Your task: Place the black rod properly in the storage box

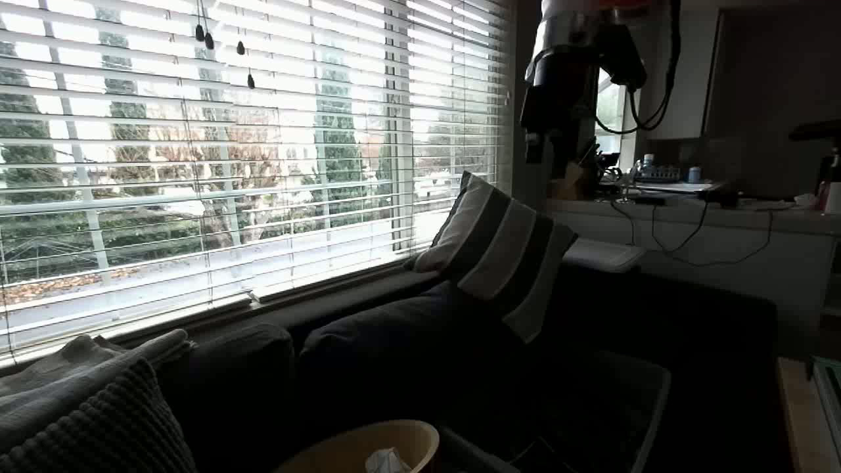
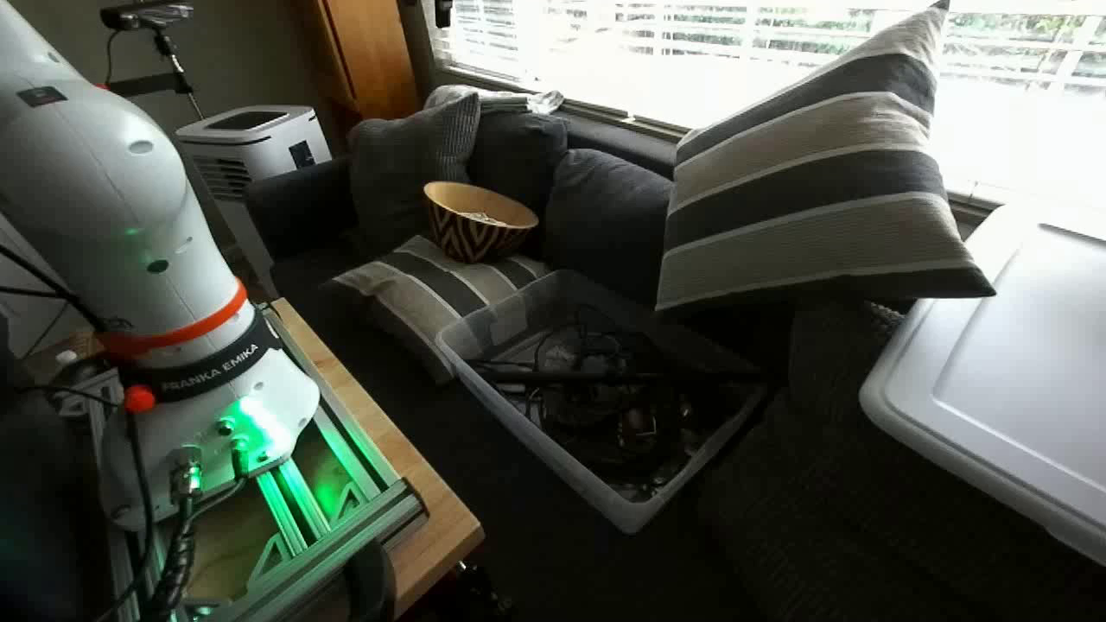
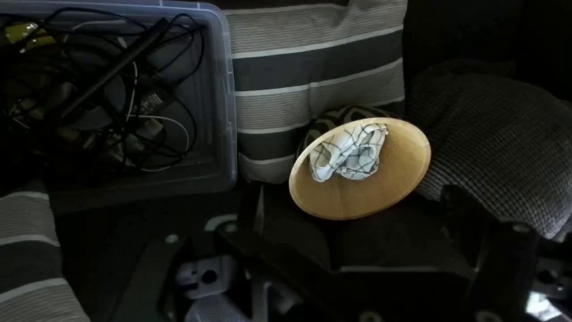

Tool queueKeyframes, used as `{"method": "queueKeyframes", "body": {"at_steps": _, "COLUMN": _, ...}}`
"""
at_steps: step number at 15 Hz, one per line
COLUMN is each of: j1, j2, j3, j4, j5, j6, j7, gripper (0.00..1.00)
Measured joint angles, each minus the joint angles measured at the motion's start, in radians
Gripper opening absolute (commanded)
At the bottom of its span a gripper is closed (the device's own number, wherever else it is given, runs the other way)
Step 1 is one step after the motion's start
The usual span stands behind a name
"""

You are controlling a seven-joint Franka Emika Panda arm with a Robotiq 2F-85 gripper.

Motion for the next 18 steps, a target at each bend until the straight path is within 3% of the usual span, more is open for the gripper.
{"method": "queueKeyframes", "body": {"at_steps": 10, "j1": -0.003, "j2": 0.0, "j3": 0.0, "j4": 0.001, "j5": 0.0, "j6": 0.002, "j7": 0.0, "gripper": 1.0}}
{"method": "queueKeyframes", "body": {"at_steps": 18, "j1": -0.104, "j2": 0.138, "j3": -0.049, "j4": -0.011, "j5": 0.04, "j6": 0.353, "j7": 0.108, "gripper": 1.0}}
